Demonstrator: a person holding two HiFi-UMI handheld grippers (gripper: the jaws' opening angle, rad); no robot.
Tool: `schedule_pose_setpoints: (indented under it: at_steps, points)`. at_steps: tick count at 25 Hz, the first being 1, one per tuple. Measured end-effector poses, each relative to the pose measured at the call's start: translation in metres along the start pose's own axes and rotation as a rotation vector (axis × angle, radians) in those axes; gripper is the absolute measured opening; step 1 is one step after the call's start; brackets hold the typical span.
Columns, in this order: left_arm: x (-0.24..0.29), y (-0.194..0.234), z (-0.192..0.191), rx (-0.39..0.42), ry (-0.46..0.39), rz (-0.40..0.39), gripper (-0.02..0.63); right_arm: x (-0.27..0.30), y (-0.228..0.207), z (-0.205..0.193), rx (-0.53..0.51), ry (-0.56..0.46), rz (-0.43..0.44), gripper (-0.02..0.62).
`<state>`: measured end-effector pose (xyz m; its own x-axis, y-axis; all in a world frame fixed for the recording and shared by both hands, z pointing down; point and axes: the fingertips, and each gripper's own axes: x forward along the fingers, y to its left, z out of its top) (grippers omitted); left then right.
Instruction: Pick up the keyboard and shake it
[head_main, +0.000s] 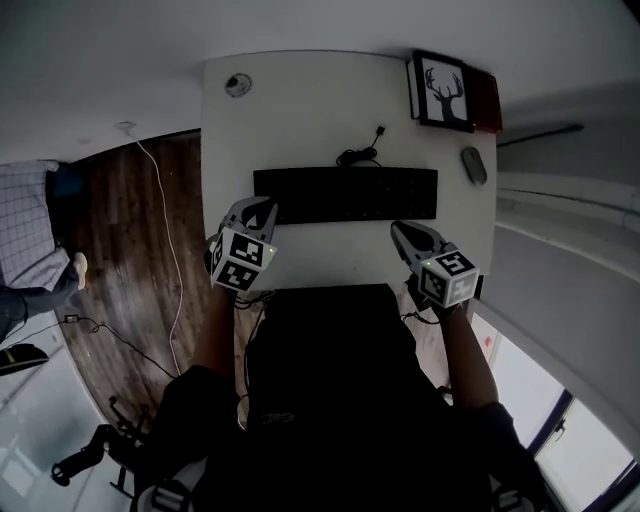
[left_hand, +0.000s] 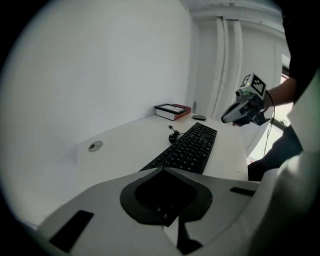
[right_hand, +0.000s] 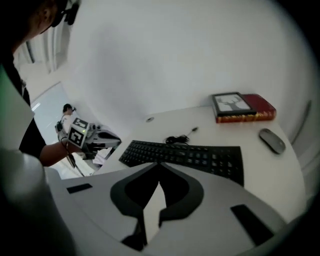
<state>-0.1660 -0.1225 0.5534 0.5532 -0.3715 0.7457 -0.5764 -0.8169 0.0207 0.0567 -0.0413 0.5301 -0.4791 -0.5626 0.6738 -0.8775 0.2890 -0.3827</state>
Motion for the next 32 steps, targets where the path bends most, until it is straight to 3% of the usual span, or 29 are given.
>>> schedule_pose_setpoints:
  at_steps: [4, 7, 11, 16, 23, 27, 32]
  points:
    - [0.031, -0.023, 0.028, 0.103, 0.026, -0.060, 0.002, -0.014, -0.069, -0.026, 0.251, 0.006, -0.056, 0.030]
    - [0.048, -0.038, 0.043, 0.101, 0.035, -0.084, 0.002, -0.020, -0.105, -0.042, 0.382, 0.021, -0.052, 0.153]
    - [0.066, -0.052, 0.049, 0.143, 0.082, -0.125, 0.002, -0.023, -0.123, -0.064, 0.343, 0.091, -0.077, 0.207]
    - [0.089, -0.074, 0.055, 0.217, 0.150, -0.163, 0.002, -0.019, -0.141, -0.069, 0.374, 0.087, -0.044, 0.231]
    - [0.116, -0.104, 0.063, 0.286, 0.214, -0.212, 0.002, -0.008, -0.161, -0.076, 0.454, 0.113, -0.015, 0.233]
    - [0.123, -0.114, 0.059, 0.279, 0.239, -0.224, 0.002, -0.008, -0.164, -0.075, 0.496, 0.095, 0.023, 0.229]
    - [0.119, -0.108, 0.074, 0.332, 0.215, -0.190, 0.007, -0.010, -0.164, -0.078, 0.459, 0.124, 0.027, 0.221]
